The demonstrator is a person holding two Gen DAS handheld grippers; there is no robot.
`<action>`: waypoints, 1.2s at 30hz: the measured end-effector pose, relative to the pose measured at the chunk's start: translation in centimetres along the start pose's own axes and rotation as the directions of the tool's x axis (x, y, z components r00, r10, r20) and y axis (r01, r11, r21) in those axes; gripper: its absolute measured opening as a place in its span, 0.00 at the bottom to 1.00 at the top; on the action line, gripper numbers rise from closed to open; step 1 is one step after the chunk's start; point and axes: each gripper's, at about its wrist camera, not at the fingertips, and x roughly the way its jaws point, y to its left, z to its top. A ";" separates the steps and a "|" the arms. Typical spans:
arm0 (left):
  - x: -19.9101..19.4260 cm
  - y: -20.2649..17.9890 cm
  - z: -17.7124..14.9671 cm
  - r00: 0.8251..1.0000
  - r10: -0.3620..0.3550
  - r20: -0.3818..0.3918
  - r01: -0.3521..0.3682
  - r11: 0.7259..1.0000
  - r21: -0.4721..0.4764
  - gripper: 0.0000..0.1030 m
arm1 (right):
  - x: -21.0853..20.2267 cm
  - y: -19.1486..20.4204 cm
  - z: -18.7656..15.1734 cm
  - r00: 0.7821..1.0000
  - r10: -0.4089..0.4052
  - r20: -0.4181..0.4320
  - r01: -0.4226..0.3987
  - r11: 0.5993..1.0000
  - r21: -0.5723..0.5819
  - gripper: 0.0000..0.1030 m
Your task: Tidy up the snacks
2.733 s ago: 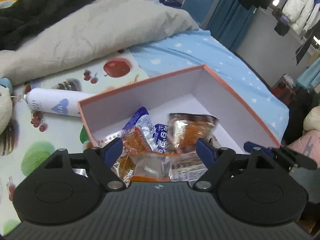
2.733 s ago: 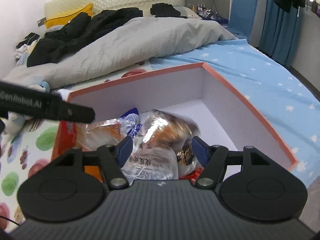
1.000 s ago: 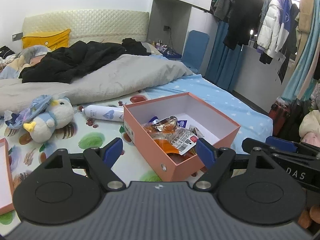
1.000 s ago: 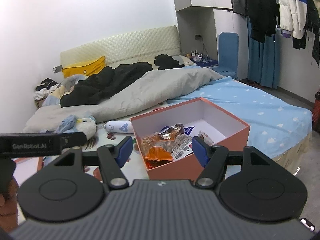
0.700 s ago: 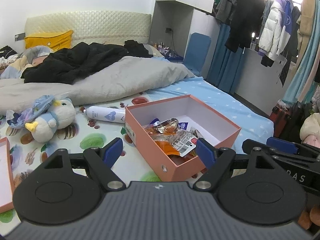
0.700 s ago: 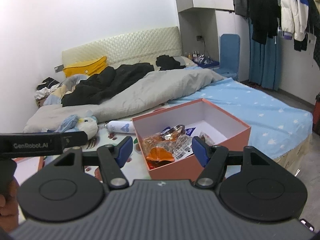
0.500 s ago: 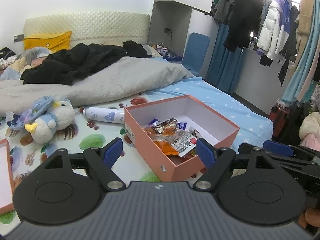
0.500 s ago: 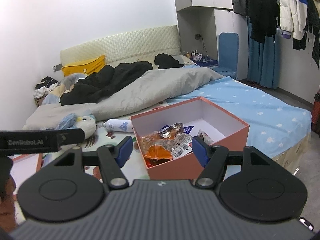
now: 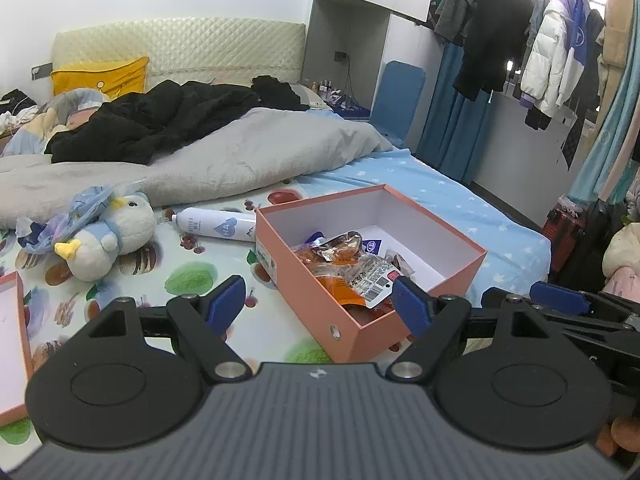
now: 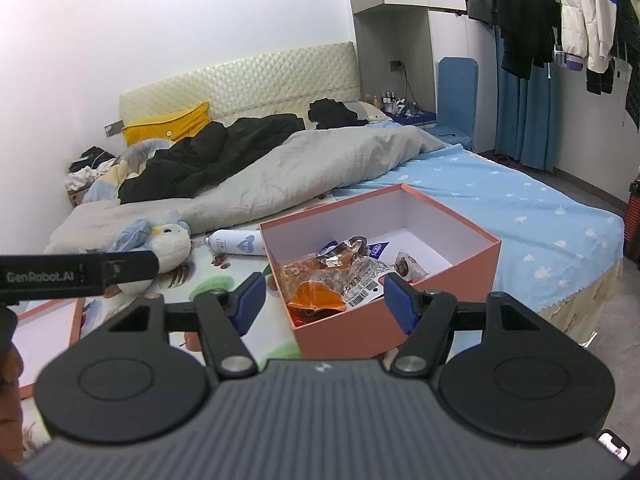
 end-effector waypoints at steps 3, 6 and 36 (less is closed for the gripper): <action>-0.1 -0.2 0.2 1.000 -0.002 0.001 0.002 1.000 0.005 0.81 | 0.0 0.0 0.0 1.000 0.000 0.001 0.000 1.000 0.001 0.65; -0.1 -0.1 0.3 1.000 -0.005 0.003 0.005 1.000 0.008 0.81 | 0.0 0.0 0.0 1.000 0.001 0.001 -0.001 1.000 0.002 0.65; -0.4 -0.1 0.8 0.997 0.069 -0.036 -0.068 0.997 0.045 1.00 | 0.2 -0.8 0.3 1.000 -0.013 0.000 0.013 0.998 0.061 1.00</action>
